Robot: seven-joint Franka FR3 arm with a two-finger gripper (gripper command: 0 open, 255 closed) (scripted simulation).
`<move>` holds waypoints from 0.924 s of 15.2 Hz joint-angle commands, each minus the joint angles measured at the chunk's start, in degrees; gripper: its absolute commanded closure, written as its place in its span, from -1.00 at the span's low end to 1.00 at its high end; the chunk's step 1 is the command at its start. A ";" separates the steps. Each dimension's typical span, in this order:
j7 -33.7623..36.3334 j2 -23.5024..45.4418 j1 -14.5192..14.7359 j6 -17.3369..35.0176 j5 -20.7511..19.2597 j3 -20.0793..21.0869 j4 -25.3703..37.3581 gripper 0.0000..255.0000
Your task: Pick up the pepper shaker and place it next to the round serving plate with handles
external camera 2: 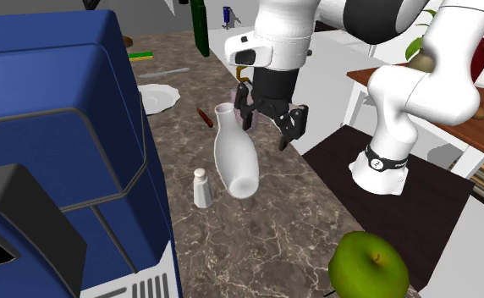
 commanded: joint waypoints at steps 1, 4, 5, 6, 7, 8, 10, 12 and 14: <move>-2.43 4.02 -0.21 2.69 0.24 -1.49 1.60 -1.00; -5.78 10.38 -0.37 6.21 1.39 -3.14 4.76 -1.00; -6.94 12.55 -0.45 7.26 1.93 -3.62 5.96 -1.00; -8.13 14.74 -0.57 8.24 2.54 -4.05 7.25 -1.00; -9.33 16.95 -0.71 9.15 3.22 -4.42 8.61 -1.00; -10.54 19.18 -0.93 9.99 3.95 -4.71 10.05 -1.00; -12.97 23.68 -1.47 11.43 5.55 -5.12 13.17 -1.00; -15.28 28.08 -2.19 12.51 7.20 -5.26 16.52 -1.00; -15.48 28.94 -2.38 13.88 7.48 -5.18 15.98 -1.00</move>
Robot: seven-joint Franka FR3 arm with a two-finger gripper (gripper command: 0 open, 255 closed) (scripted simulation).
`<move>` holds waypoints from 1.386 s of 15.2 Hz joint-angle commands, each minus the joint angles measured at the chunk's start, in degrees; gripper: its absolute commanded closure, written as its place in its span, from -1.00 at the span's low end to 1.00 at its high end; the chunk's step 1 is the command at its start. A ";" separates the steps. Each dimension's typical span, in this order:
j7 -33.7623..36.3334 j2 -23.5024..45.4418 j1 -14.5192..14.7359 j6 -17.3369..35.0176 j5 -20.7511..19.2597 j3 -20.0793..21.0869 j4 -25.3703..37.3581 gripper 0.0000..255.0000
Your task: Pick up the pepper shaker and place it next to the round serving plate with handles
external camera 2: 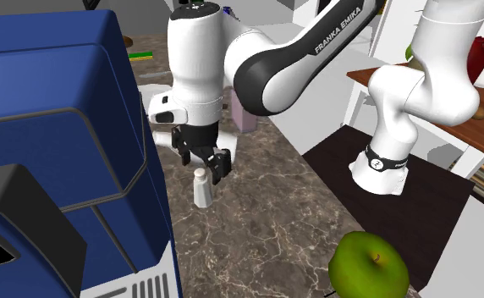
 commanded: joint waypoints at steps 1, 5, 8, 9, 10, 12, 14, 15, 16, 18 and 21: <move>-0.50 1.19 -0.22 1.34 0.44 0.02 -0.13 -1.00; -0.96 3.07 -0.51 4.03 1.11 0.11 -1.00 -1.00; -1.03 3.35 -0.55 4.42 1.21 0.13 -1.11 -1.00; -1.03 3.35 -0.55 4.42 1.21 0.13 -1.11 -1.00; -1.03 3.35 -0.55 4.42 1.21 0.13 -1.11 -1.00; -1.03 3.35 -0.55 4.42 1.21 0.13 -1.11 -1.00; -1.03 3.35 -0.55 4.41 1.21 0.13 -1.11 -1.00; -1.03 3.35 -0.55 4.41 1.21 0.13 -1.11 1.00; -1.03 3.35 -0.55 4.41 1.21 0.13 -1.11 1.00; -1.02 3.36 -0.55 4.41 1.22 0.14 -1.10 1.00; -1.03 3.36 -0.56 4.40 1.22 0.14 -1.09 1.00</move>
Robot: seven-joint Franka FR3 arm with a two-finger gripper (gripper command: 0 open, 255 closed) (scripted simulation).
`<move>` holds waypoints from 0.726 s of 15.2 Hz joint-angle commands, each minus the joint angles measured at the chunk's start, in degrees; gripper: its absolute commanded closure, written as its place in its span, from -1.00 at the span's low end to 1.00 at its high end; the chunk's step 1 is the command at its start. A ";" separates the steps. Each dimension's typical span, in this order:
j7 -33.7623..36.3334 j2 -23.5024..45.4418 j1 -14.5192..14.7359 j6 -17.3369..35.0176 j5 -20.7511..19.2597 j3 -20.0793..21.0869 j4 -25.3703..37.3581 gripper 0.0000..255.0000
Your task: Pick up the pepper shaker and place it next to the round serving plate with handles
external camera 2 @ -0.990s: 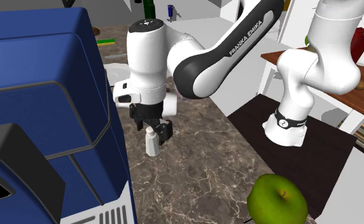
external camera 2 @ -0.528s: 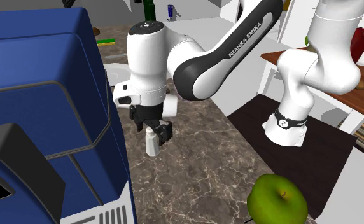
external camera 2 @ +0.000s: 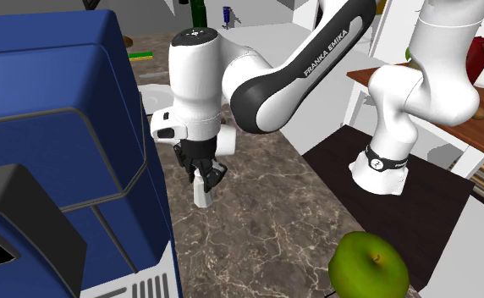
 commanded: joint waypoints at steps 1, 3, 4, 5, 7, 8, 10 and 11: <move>0.00 0.02 0.00 0.00 0.00 0.01 -0.01 1.00; 0.00 0.01 0.01 0.02 0.00 0.00 -0.04 1.00; 0.07 -0.42 0.05 -0.67 -0.15 -0.04 0.23 1.00; 0.13 -0.85 0.10 -1.36 -0.30 -0.08 0.52 1.00; 0.24 -1.64 0.18 -2.76 -0.56 -0.15 1.15 1.00; 0.29 -2.03 0.22 -3.46 -0.69 -0.18 1.48 1.00; 0.39 -2.77 0.29 -4.87 -0.93 -0.23 2.18 1.00; 0.43 -3.12 0.32 -5.58 -1.05 -0.25 2.55 1.00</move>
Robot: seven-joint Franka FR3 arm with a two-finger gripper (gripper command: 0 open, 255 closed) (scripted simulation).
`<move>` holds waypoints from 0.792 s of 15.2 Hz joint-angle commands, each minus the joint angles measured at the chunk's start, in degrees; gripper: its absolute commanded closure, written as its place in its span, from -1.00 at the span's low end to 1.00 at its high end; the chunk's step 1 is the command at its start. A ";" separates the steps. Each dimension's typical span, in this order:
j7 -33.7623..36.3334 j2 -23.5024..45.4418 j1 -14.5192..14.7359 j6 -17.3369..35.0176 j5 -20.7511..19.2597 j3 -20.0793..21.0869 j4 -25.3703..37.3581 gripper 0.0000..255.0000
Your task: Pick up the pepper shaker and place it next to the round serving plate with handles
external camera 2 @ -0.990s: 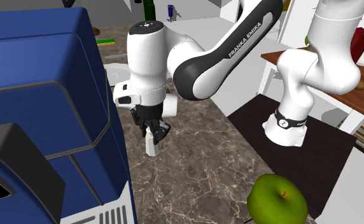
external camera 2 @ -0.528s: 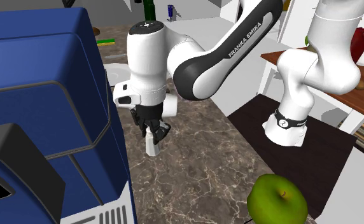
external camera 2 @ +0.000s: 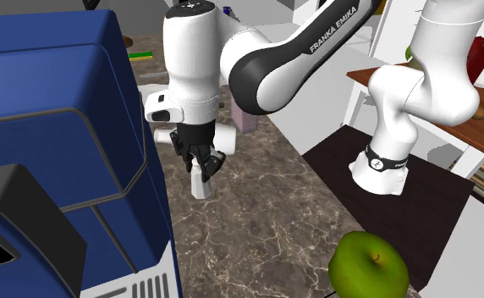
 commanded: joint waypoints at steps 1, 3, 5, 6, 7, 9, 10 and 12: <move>0.21 -0.95 0.13 -1.43 -0.33 -0.03 0.50 1.00; 0.28 -1.60 0.19 -2.86 -0.54 -0.06 1.30 1.00; 0.33 -2.21 0.24 -4.29 -0.72 -0.09 2.14 1.00; 0.35 -2.50 0.27 -5.01 -0.80 -0.10 2.59 1.00; 0.37 -2.77 0.29 -5.73 -0.88 -0.11 3.04 1.00; 0.40 -3.29 0.33 -7.18 -1.03 -0.12 3.99 1.00; 0.41 -3.53 0.35 -7.90 -1.09 -0.12 4.49 1.00; 0.42 -3.98 0.39 -9.36 -1.21 -0.12 5.52 1.00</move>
